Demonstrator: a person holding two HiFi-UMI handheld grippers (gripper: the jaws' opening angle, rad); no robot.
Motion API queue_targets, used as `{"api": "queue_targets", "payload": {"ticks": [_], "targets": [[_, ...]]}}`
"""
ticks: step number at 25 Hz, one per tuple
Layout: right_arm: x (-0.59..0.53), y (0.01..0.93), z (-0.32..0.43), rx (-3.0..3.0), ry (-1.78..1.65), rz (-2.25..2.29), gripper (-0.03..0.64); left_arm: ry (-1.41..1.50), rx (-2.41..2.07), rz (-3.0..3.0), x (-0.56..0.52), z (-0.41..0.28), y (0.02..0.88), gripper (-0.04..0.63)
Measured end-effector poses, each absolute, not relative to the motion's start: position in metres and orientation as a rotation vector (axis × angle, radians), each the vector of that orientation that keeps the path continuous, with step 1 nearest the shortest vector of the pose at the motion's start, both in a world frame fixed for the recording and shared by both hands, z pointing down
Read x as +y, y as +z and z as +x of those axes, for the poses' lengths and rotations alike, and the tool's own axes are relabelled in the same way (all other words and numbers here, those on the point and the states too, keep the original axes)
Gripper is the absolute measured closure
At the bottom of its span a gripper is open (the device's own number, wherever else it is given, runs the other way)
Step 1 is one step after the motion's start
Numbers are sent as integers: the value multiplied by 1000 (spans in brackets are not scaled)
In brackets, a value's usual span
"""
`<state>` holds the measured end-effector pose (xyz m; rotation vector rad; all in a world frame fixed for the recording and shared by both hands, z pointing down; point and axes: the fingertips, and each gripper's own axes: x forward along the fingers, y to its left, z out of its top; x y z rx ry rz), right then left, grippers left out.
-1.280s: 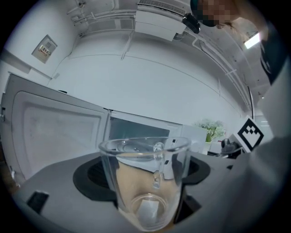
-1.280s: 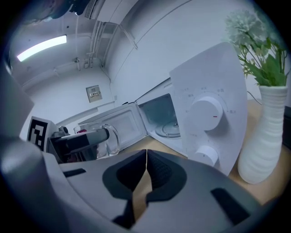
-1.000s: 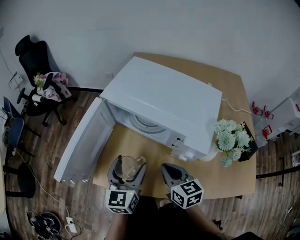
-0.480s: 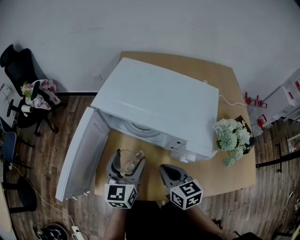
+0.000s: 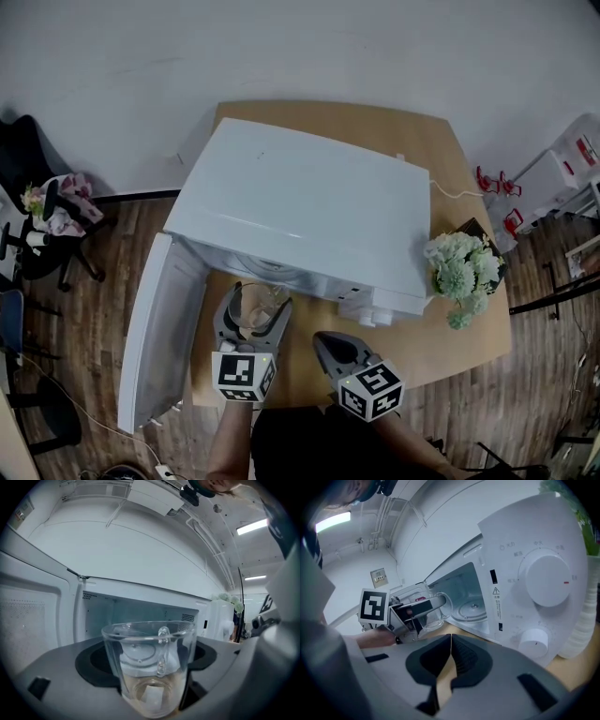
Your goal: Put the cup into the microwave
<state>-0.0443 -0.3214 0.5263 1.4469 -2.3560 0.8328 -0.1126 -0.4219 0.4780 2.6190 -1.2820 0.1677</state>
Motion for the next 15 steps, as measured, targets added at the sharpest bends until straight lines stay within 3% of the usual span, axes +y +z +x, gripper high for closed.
{"api": "queue_targets", "payload": {"ticks": [15], "targets": [[-326,533,-43,-2297,888,1502,621,300,-1240,2760,-488,-85,499,193]]}}
